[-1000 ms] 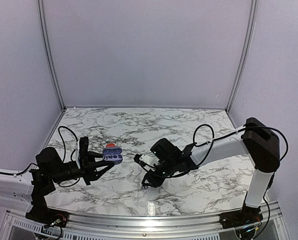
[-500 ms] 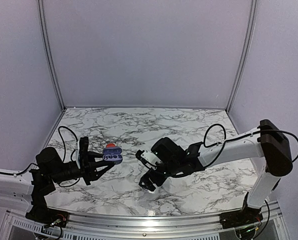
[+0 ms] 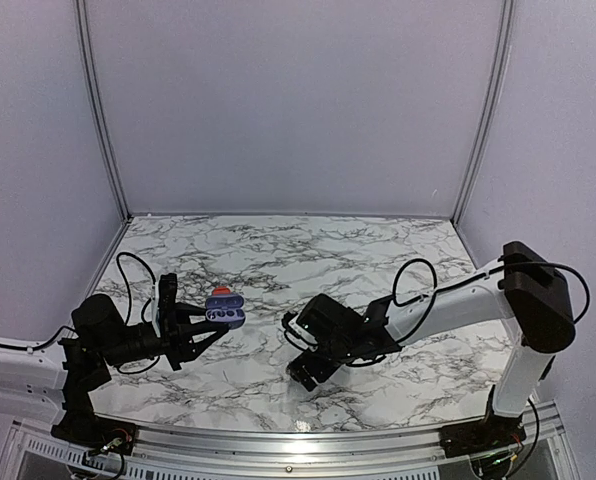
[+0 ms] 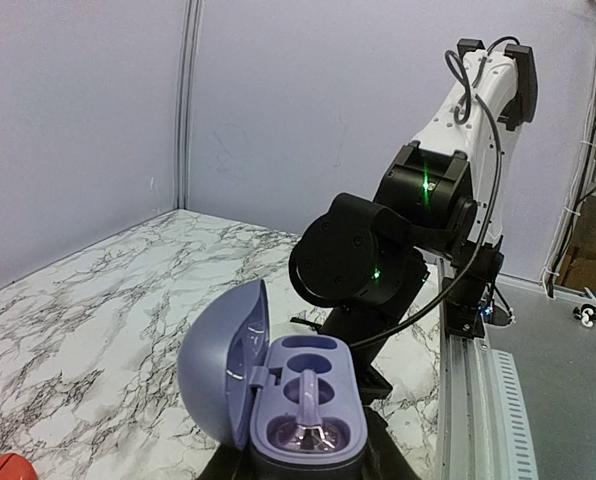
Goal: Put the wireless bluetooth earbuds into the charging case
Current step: Adjust the right earbud at the center of the board, then pick up the right earbud from the center of the board.
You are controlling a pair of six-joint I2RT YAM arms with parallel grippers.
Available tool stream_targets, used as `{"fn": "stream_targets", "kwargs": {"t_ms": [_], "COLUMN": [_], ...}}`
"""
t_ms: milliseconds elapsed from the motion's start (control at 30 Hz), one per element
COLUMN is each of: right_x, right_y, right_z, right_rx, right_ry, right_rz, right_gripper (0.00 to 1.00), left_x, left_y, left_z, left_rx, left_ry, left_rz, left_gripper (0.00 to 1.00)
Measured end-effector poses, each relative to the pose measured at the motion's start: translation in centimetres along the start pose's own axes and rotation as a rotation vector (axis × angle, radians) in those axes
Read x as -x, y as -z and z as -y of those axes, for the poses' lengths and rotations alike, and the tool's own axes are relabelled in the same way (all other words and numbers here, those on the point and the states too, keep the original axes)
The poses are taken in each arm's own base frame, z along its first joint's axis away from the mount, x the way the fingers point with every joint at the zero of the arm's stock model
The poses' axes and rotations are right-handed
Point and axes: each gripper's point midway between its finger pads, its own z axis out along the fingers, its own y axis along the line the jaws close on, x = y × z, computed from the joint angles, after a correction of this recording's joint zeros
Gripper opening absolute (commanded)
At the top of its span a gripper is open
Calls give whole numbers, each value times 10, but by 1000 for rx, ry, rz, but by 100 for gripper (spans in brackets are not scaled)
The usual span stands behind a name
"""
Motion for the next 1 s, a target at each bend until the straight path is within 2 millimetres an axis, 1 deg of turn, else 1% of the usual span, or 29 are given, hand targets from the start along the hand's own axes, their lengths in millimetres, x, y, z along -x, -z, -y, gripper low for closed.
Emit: {"fn": "stream_targets", "kwargs": {"t_ms": [67, 233, 333, 400, 467, 533, 667, 767, 900, 1000], "right_x": [-1, -6, -6, -5, -4, -1, 12, 20, 14, 4], "right_y": [0, 4, 5, 5, 7, 10, 28, 35, 28, 18], "right_z": [11, 51, 71, 78, 78, 69, 38, 16, -11, -20], "right_rx": [-18, -71, -87, -86, -58, 6, 169, 243, 291, 282], "right_ry": [-19, -86, -112, -112, -102, -95, -101, -125, -166, -194], "right_rz": [2, 2, 3, 4, 9, 19, 71, 99, 71, 34], "right_gripper": [99, 98, 96, 93, 89, 85, 78, 75, 71, 69], "left_x": [0, 0, 0, -1, -1, -1, -2, -3, -4, -4], "left_y": [0, 0, 0, 0, 0, 0, -1, -1, -1, -1], "left_z": [0, 0, 0, 0, 0, 0, 0, -1, -1, -1], "left_rx": [0, 0, 0, 1, 1, 1, 1, 1, 1, 1], "left_ry": [0, -1, -3, -3, -4, -5, -6, -5, -7, -7], "left_rz": [0, -1, -1, -2, -3, -4, -7, -10, -12, -12], "left_gripper": [0, 0, 0, 0, 0, 0, 0, 0, 0, 0]}}
